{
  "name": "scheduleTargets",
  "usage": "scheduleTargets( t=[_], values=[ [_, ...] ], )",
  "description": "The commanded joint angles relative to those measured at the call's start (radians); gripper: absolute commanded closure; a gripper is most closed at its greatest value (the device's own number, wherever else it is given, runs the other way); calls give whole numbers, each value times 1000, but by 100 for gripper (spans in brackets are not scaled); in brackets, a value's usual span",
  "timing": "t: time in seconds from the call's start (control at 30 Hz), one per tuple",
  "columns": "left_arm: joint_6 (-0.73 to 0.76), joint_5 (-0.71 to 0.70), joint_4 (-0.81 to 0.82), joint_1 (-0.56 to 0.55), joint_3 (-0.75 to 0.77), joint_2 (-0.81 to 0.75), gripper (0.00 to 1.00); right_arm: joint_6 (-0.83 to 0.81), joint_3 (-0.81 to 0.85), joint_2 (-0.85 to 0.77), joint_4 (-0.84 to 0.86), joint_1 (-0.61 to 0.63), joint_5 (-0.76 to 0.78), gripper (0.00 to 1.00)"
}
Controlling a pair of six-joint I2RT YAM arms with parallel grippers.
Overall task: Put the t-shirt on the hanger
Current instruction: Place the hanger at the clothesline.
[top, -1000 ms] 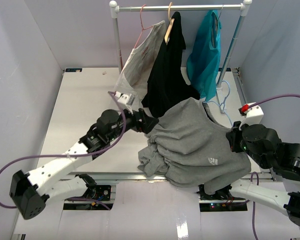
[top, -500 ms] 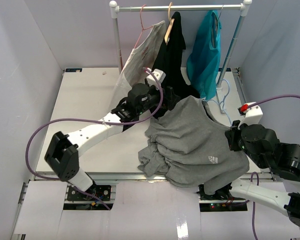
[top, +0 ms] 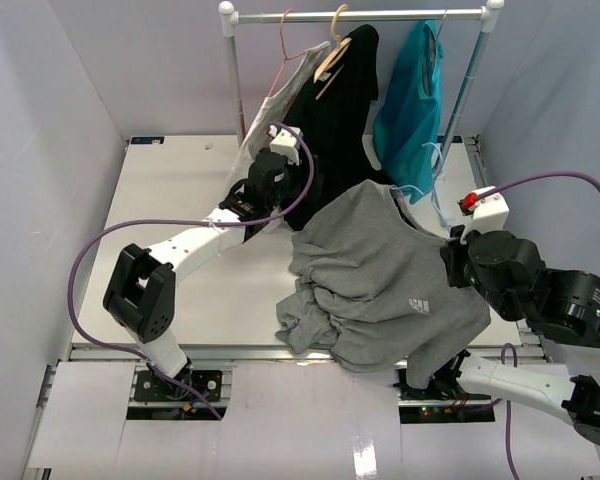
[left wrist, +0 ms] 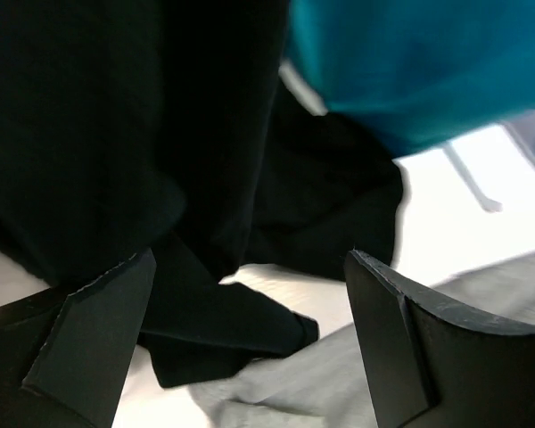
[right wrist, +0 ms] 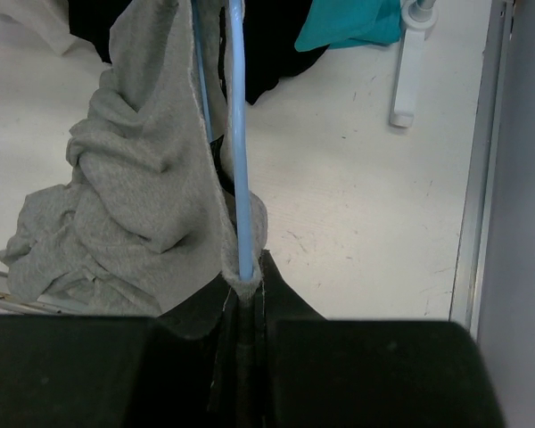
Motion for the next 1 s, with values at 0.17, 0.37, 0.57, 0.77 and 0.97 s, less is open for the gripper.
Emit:
scheduleTargets(
  t=[0.17,0.37,0.57,0.77,0.97],
  values=[
    [-4,-55,-148,59,99,-37,2,-41,137,40,-28,-5,150,92],
    [10,50,-175,65,77,-95,2,-39,245,91,-76,-4,224,92],
    [-70,193,-220,63,-22,-263,2,-119,320,217,32,-4,247,92],
    [-211,359,-236,13,-203,-425,2,-149,372,413,135,-12,222,92],
    [-246,234,-129,-114,-420,-632,2,-131,490,606,190,-117,151,92]
  ],
)
